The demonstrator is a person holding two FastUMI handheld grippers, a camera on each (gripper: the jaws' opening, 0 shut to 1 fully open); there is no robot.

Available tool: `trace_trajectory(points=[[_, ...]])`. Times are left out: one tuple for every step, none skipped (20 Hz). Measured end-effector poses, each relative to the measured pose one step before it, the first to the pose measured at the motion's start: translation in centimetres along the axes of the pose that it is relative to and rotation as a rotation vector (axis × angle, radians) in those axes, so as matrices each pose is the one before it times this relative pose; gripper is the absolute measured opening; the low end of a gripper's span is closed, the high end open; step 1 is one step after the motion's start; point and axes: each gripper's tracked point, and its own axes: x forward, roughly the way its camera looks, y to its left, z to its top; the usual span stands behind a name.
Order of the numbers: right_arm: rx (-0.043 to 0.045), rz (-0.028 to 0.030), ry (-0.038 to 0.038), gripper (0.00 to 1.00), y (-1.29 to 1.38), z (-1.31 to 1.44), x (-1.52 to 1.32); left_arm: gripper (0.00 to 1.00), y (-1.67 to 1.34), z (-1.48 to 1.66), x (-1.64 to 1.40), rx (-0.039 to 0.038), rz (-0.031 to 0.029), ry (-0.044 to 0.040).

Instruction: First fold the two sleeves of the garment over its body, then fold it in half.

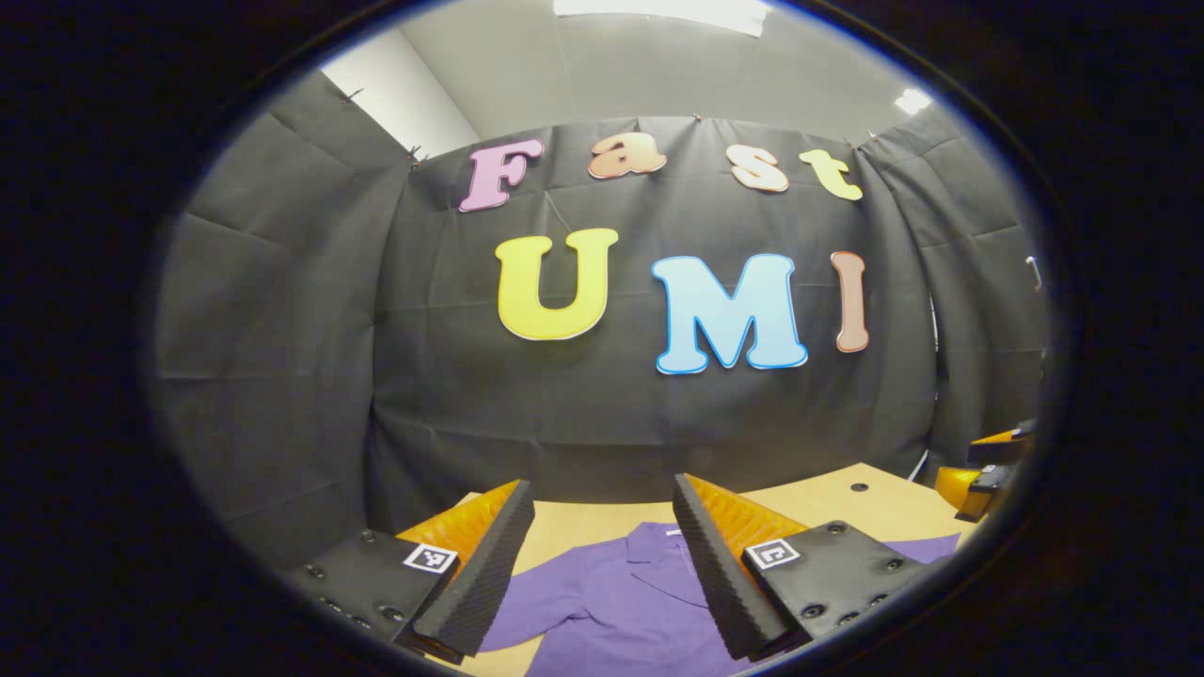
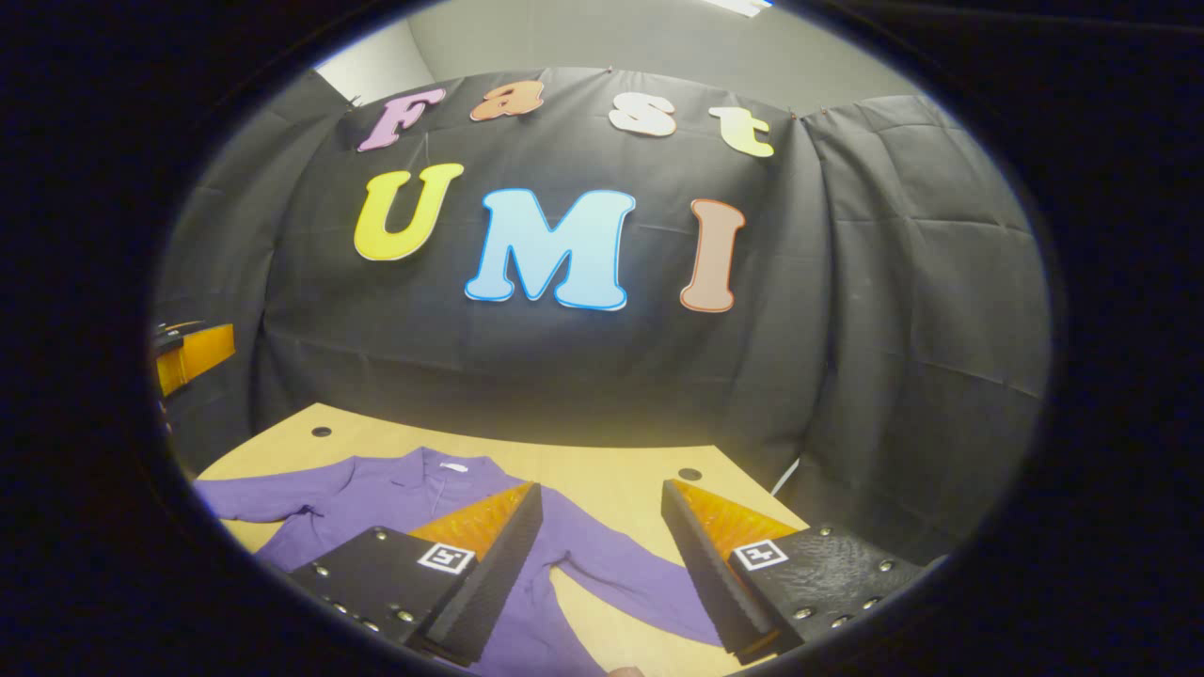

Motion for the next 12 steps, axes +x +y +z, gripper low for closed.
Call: trace_trajectory(points=[[0.00509,-0.00304,0.0026,0.84,-0.143,-0.149,0.031,0.95,0.043,-0.004,0.025,-0.00005,0.00073,0.00163],[0.00921,-0.0021,0.00662,0.85,-0.093,-0.182,0.089,0.95,0.068,-0.004,0.005,-0.00049,0.00116,0.00169],[0.01109,-0.00502,0.01201,0.85,-0.148,-0.388,0.14,0.95,0.049,-0.092,0.004,-0.00194,-0.00035,0.00015],[0.01181,-0.00969,0.01409,0.84,-0.271,-0.411,0.124,0.95,-0.013,-0.038,-0.038,-0.00061,0.00119,0.00217],[0.01119,-0.01027,0.01647,0.85,-0.311,-0.517,0.086,0.95,0.13,-0.054,-0.033,-0.00106,0.00115,0.00169],[0.00845,-0.01436,0.02288,0.84,-0.467,-0.65,0.143,0.95,-0.014,-0.026,0.015,-0.002,-0.00005,0.00076],[0.00713,-0.01513,0.02372,0.85,-0.456,-0.751,0.127,0.95,0.057,-0.092,0.036,-0.00136,0.00165,0.00145],[0.00913,-0.01557,0.02422,0.85,-0.542,-0.704,0.148,0.95,0.035,-0.101,0.064,-0.00077,0.00054,0.003],[0.00946,-0.02049,0.02359,0.85,-0.678,-0.8,0.157,0.95,0.066,-0.071,0.035,0.00005,0.00245,0.00176],[0.00942,-0.02341,0.02653,0.85,-0.778,-0.745,0.24,0.95,0.02,-0.097,0.106,-0.00028,0.00071,0.00164],[0.01118,-0.0248,0.02643,0.85,-0.755,-0.822,0.243,0.95,0.073,-0.092,0.041,-0.00038,0.00194,0.00239],[0.01322,-0.02495,0.02827,0.84,-0.81,-0.852,0.256,0.95,0.067,-0.111,0.027,-0.001,0.00111,0.00225]])
